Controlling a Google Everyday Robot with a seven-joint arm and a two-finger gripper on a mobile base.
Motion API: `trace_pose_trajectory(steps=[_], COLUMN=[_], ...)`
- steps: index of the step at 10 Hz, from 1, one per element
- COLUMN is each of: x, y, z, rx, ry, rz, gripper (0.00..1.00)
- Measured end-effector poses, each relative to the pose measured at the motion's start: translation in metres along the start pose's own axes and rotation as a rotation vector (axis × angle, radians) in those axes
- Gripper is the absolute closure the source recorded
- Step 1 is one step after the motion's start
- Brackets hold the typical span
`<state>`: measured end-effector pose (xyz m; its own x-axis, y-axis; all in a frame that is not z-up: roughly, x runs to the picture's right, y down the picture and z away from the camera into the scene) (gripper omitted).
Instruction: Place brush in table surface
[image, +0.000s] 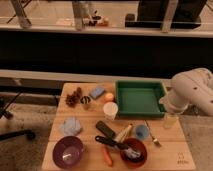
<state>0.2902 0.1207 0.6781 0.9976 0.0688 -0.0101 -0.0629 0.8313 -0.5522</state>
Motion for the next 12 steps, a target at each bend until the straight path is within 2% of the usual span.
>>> trace_pose_trajectory(steps=[4, 8, 12], x=[-0.003, -0.011, -0.026], y=[0.011, 0.032, 0.053], z=[0.000, 0.001, 0.008], rx=[-0.011, -0.020, -0.039], ry=[-0.043, -0.090, -0.132], rz=[-0.003, 0.002, 0.002], gripper=[0.20, 0.20, 0.20])
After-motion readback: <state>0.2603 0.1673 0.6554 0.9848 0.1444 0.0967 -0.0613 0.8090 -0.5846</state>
